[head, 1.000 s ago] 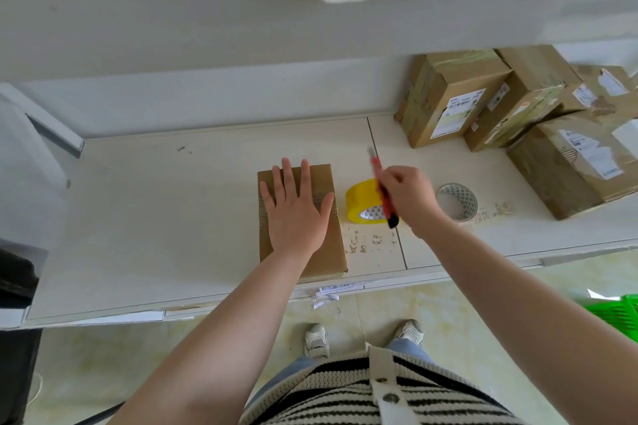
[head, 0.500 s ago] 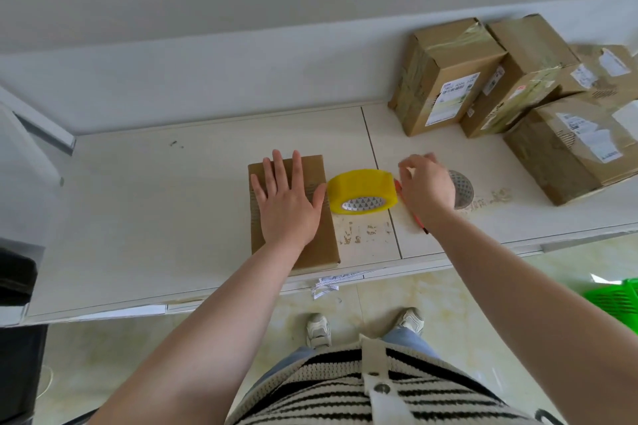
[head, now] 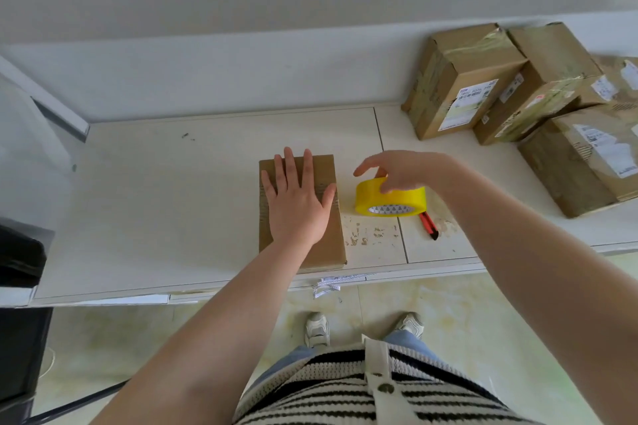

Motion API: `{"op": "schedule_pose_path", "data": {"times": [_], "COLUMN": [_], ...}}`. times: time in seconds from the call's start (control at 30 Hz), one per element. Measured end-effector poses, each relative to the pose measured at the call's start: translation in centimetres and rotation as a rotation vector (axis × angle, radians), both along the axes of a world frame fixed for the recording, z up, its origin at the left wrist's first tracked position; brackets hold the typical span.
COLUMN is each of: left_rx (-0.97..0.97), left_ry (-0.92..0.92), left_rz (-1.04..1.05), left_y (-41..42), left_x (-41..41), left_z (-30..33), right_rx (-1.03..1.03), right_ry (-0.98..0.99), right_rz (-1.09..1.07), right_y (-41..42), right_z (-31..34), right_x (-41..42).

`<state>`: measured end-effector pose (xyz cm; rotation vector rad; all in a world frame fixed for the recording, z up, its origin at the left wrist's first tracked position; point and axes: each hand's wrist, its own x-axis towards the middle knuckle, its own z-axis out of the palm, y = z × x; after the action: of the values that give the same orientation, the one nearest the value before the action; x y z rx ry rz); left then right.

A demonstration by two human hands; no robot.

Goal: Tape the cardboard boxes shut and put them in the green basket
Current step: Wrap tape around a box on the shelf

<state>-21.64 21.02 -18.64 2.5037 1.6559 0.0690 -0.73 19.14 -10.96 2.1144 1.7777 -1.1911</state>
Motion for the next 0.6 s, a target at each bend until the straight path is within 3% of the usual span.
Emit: {"op": "schedule_pose_path", "data": {"times": [0.1,0.4,0.5,0.53,0.6], "left_rx": [-0.003,0.035,0.166,0.170,-0.013], "left_ry": [-0.014,0.005,0.006,-0.049,-0.276], "left_rz": [-0.005,-0.021,-0.235,-0.334,-0.394], "left_y": [0.0,0.0,-0.2,-0.5,-1.8], "left_x": [0.0,0.1,0.6,1.2,2.9], "left_z": [0.0,0.3,1.5,1.8,2.6], "right_rx": [-0.048,0.092,0.092,0.095,0.131], "right_ry": [-0.062,0.169,0.208,0.228,0.292], "right_rz": [0.024,-0.181,-0.250,-0.276,-0.356], "right_y": [0.7,-1.9,-2.4,-2.7,-3.6], "right_z": [0.6,-0.7,-0.5,-0.5,-0.2], "right_x": [0.3,0.5,0.7,0.7,0.5]}}
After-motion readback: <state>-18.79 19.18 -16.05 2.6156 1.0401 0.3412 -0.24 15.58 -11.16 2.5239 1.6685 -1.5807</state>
